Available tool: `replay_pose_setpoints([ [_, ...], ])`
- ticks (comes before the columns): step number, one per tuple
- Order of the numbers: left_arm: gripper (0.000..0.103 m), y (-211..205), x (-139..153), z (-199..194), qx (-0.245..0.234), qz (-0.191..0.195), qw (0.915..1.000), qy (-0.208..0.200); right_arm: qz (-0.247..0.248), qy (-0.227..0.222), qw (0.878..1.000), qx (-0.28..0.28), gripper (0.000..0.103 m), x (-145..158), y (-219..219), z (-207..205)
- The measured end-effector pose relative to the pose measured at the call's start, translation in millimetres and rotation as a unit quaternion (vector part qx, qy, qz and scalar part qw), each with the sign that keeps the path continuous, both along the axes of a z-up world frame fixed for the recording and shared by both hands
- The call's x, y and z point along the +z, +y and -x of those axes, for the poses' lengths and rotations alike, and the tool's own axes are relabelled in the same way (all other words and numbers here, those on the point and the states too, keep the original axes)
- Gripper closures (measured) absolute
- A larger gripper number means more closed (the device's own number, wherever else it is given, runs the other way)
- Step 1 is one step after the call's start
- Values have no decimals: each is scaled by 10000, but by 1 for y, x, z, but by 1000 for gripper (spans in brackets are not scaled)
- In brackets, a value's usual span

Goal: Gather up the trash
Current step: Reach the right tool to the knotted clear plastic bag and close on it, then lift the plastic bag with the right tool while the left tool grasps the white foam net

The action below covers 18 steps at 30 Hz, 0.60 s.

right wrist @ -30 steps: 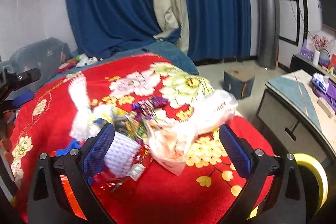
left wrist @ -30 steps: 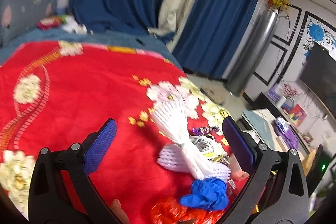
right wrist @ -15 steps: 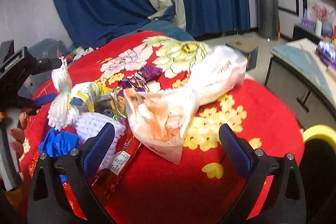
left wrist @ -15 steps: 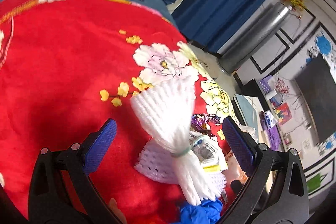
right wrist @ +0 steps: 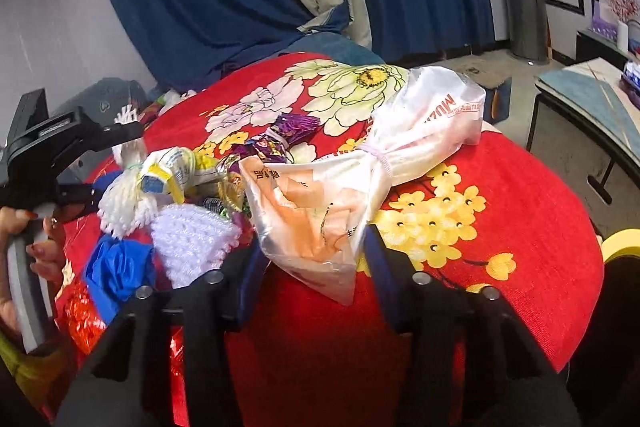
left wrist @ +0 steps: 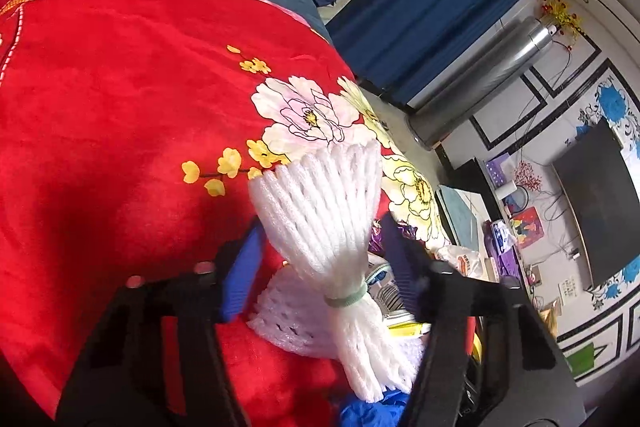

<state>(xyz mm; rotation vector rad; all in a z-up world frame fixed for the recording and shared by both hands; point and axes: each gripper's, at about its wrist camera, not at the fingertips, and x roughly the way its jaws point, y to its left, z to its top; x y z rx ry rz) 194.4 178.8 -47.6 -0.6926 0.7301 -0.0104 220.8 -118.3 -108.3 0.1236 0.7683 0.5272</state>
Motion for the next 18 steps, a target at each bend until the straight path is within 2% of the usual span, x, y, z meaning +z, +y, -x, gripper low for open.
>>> replay_pose_setpoints([
  [2, 82, -1, 0, -1, -24, -1, 10000, -8, 1, -49, 10000, 17, 61, 1, -2, 3],
  [5, 87, -3, 3, 2, -48, -38, 9999, -123, 43, -141, 9999, 19, 65, 2, -4, 7],
  [10, 89, -10, 20, 11, -93, -204, 9987, -462, 106, -266, 9996, 26, 69, 5, -7, 14],
  [18, 89, -17, 52, 32, 67, -593, 9925, -1065, 94, -494, 9987, -26, 70, 16, -15, 22],
])
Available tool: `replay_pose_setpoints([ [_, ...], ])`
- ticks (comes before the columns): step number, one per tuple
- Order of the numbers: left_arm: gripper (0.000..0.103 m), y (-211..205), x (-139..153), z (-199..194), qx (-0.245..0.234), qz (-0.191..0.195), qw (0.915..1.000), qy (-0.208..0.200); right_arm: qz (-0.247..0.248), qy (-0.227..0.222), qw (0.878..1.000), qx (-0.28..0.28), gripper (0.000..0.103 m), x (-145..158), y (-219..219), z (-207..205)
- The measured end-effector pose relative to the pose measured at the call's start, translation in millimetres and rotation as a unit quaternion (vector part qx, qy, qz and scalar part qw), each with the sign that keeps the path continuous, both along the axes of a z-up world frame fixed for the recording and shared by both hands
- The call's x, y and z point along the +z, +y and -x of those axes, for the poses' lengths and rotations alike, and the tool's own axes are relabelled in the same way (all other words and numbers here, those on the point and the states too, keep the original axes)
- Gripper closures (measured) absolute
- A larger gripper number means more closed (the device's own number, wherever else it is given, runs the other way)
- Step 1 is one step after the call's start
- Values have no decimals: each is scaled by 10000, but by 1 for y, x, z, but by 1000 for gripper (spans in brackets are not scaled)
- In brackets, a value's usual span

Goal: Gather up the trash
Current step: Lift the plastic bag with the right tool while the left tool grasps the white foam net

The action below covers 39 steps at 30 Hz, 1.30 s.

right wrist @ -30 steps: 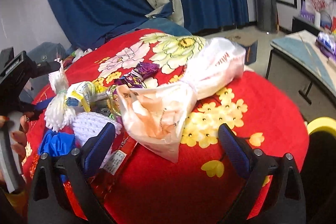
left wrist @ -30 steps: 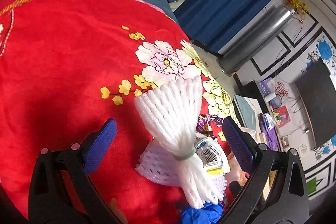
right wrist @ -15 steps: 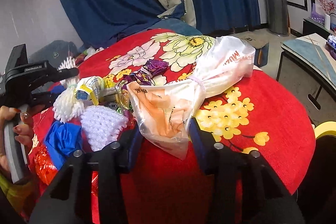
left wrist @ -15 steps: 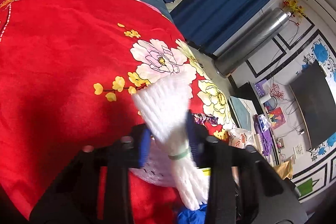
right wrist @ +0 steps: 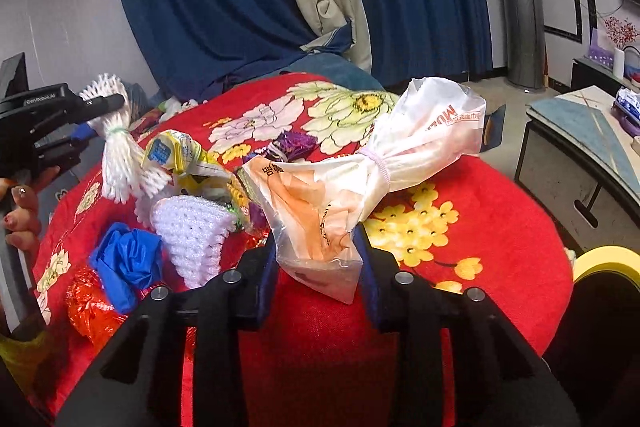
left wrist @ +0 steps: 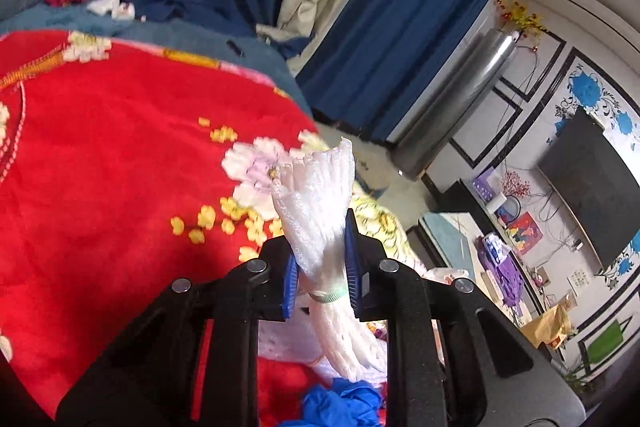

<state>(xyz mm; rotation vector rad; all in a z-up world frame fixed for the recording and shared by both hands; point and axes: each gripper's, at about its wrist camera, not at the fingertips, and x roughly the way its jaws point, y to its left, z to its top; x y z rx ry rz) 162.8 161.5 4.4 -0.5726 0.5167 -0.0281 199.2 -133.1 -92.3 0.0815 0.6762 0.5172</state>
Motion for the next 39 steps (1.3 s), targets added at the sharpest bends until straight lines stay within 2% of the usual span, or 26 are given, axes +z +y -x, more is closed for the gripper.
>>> replay_pose_setpoints([
  [5, 89, -7, 14, 11, -103, -77, 9998, -173, 8, -142, 9999, 35, 70, 9, -4, 6],
  [9, 89, -12, 17, 18, -345, 54, 9993, -103, 19, -239, 9997, 58, 70, 15, -5, 11],
  [18, 90, -38, -2, 23, -902, 203, 9944, 522, 16, -423, 9991, 14, 70, 29, -12, 19],
  [23, 90, -46, -14, 20, -1213, 684, 9870, 797, 11, -493, 9988, -21, 70, 33, -18, 24],
  [29, 90, -62, -19, 12, -1456, 1041, 9792, 957, -69, -562, 9984, -79, 70, 40, -24, 24],
  [33, 90, -80, -12, 8, -1597, 1001, 9785, 843, -80, -654, 9977, -133, 70, 43, -27, 25],
  [39, 90, -97, -2, 1, -1639, 731, 9817, 643, -42, -839, 9962, -225, 70, 49, -39, 29],
])
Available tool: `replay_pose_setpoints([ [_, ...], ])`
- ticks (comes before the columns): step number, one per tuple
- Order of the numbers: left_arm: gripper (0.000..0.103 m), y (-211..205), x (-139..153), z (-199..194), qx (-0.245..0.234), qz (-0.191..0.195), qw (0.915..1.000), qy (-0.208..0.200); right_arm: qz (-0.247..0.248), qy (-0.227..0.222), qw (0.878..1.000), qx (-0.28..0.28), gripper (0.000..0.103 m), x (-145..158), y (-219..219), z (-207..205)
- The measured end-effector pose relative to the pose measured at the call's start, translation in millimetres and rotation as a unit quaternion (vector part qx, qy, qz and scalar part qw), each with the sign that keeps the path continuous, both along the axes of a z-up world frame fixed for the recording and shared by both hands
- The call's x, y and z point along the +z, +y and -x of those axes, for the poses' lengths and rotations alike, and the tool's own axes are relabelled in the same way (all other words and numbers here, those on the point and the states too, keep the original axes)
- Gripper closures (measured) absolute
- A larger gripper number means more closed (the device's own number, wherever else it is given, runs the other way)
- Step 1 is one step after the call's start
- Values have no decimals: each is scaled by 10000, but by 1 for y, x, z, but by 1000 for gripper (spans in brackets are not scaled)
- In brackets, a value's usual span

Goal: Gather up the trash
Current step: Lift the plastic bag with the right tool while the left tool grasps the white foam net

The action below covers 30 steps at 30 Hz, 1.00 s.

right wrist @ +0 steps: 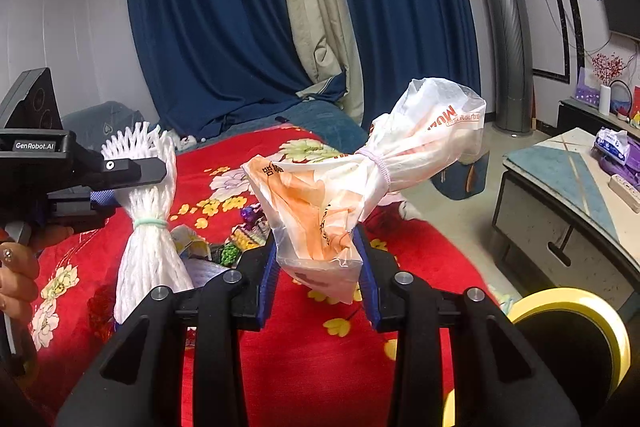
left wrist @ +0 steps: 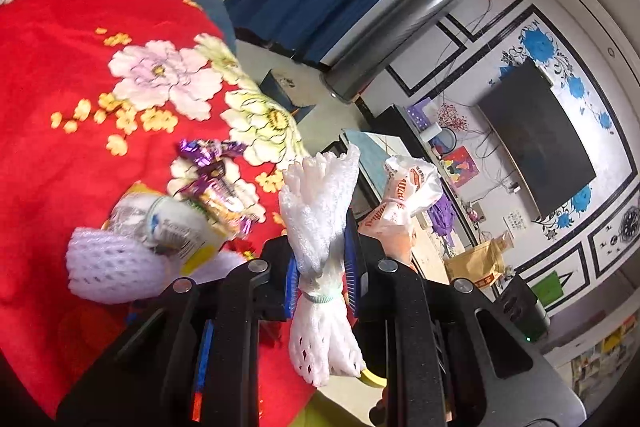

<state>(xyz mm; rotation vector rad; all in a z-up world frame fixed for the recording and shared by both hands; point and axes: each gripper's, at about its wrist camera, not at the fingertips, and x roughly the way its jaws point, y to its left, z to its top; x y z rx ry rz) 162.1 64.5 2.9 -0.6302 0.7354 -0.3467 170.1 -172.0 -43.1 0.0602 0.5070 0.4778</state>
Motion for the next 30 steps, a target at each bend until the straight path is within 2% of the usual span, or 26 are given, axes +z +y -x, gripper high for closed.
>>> replay_pose_setpoints([
  [13, 90, -50, 24, 0, -166, -559, 9964, -619, 117, -46, 9993, -340, 70, 2, -52, 11],
  [30, 90, -127, 27, -4, -537, -886, 9905, -907, 221, 256, 9958, -851, 70, -12, -128, 58],
])
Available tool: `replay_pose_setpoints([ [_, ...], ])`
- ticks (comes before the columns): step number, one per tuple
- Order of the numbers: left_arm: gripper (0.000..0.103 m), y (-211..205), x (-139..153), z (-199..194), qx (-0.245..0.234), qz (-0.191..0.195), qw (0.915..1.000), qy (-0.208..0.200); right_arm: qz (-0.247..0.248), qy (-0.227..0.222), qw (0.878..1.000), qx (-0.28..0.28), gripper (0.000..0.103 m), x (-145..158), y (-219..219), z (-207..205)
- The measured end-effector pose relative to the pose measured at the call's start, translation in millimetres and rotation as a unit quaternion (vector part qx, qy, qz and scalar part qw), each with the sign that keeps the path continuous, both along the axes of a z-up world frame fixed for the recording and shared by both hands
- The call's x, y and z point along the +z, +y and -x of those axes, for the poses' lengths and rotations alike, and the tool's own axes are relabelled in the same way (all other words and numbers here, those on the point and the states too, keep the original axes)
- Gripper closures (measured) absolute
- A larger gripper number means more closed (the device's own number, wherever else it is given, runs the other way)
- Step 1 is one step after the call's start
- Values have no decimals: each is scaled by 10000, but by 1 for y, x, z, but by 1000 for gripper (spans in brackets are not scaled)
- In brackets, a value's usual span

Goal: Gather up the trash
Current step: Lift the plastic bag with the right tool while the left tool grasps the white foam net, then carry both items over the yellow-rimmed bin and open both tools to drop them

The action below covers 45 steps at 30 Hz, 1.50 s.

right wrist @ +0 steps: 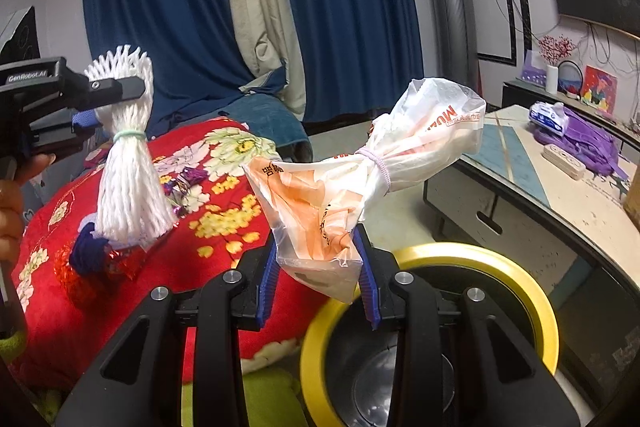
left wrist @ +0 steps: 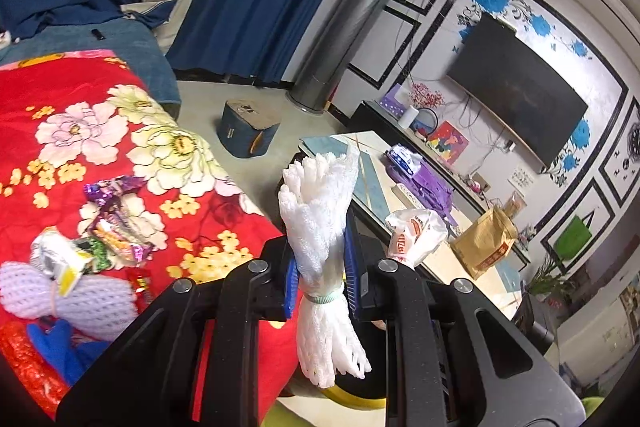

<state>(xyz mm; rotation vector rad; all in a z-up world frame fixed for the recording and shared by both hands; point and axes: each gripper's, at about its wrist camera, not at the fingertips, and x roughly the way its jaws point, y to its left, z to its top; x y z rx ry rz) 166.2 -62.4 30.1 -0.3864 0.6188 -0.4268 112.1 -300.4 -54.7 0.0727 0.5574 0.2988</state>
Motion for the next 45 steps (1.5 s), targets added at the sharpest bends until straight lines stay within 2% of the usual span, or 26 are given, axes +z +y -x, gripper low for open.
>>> replay_pose_setpoints([
  [7, 90, -38, -3, -4, -259, -252, 9993, -48, 110, 98, 9999, -86, 70, -10, -23, 15],
  [12, 90, -65, -8, -6, -438, -351, 9984, -72, 226, 338, 9991, -106, 70, -31, -36, 25],
  [27, 90, -130, -37, -19, -969, -591, 9935, 121, -56, 1008, 9945, -277, 68, -79, -59, 38],
  [32, 90, -141, -48, -27, -1109, -546, 9918, 324, -141, 1108, 9931, -370, 62, -86, -63, 37],
  [34, 89, -143, -52, -28, -1157, -499, 9913, 385, -180, 1167, 9919, -469, 48, -89, -66, 36],
  [38, 60, -145, -57, -30, -1245, -399, 9902, 486, -248, 1194, 9904, -648, 43, -91, -73, 37],
  [39, 53, -144, -58, -30, -1265, -372, 9900, 507, -266, 1175, 9903, -688, 38, -91, -75, 37],
  [42, 38, -142, -59, -30, -1284, -293, 9898, 547, -391, 1102, 9895, -856, 34, -89, -82, 38],
  [45, 30, -137, -60, -31, -1219, -189, 9905, 603, -420, 1040, 9889, -974, 32, -87, -87, 39],
])
